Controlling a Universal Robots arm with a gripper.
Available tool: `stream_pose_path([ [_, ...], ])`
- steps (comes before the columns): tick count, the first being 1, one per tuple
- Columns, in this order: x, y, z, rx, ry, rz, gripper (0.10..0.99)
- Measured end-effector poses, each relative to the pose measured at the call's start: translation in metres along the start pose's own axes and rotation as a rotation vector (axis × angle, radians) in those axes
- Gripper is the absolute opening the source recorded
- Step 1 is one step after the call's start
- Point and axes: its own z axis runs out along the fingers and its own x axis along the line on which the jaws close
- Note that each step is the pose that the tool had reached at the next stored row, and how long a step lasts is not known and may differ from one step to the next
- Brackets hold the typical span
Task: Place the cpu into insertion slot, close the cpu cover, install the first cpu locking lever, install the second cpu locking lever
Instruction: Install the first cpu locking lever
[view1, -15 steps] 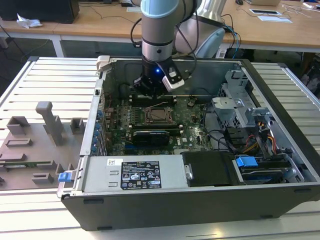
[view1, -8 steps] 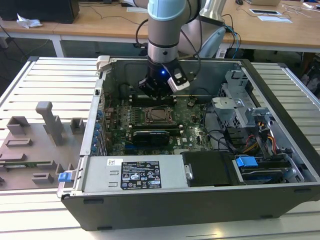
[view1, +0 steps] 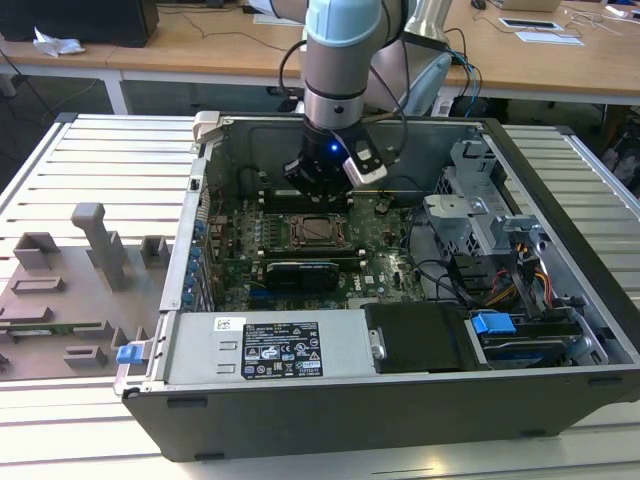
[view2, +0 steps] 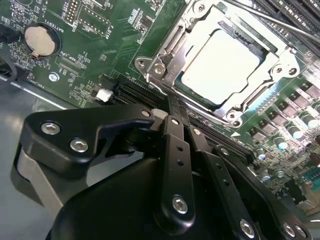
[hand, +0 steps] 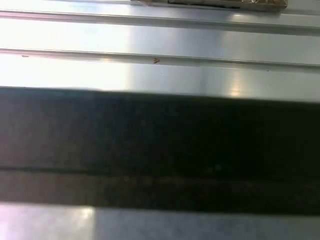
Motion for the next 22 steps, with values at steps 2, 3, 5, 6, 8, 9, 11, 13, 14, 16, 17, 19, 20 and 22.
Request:
stream_pose_path([
  [2,-0.0010,-0.0003,0.0007,-0.005,0.0000,0.000,0.106],
  [3,-0.0017,-0.0004,0.0013,-0.008,-0.0001,0.000,0.106],
  [5,-0.0025,-0.0008,0.0017,-0.014,0.0003,0.000,0.106],
  [6,-0.0027,-0.0008,0.0019,-0.018,0.0001,0.000,0.106],
  [8,-0.0035,-0.0009,0.0026,-0.025,0.0001,0.000,0.106],
  [9,-0.0037,-0.0009,0.0026,-0.026,-0.0001,0.000,0.106],
  [11,-0.0038,-0.0003,-0.0033,-0.020,-0.0002,-0.001,0.106],
  [13,-0.0038,0.0002,-0.0137,0.014,0.0005,-0.001,0.106],
  [14,-0.0037,-0.0003,-0.0140,0.031,0.0013,-0.001,0.106],
  [16,-0.0033,-0.0025,-0.0141,0.057,0.0022,-0.002,0.106],
  [17,-0.0029,-0.0042,-0.0143,0.068,0.0025,-0.002,0.106],
  [19,-0.0013,-0.0118,-0.0149,0.082,0.0025,-0.002,0.106],
  [20,-0.0007,-0.0157,-0.0153,0.083,0.0027,-0.002,0.106],
  [22,0.0004,-0.0243,-0.0159,0.083,0.0023,-0.002,0.106],
])
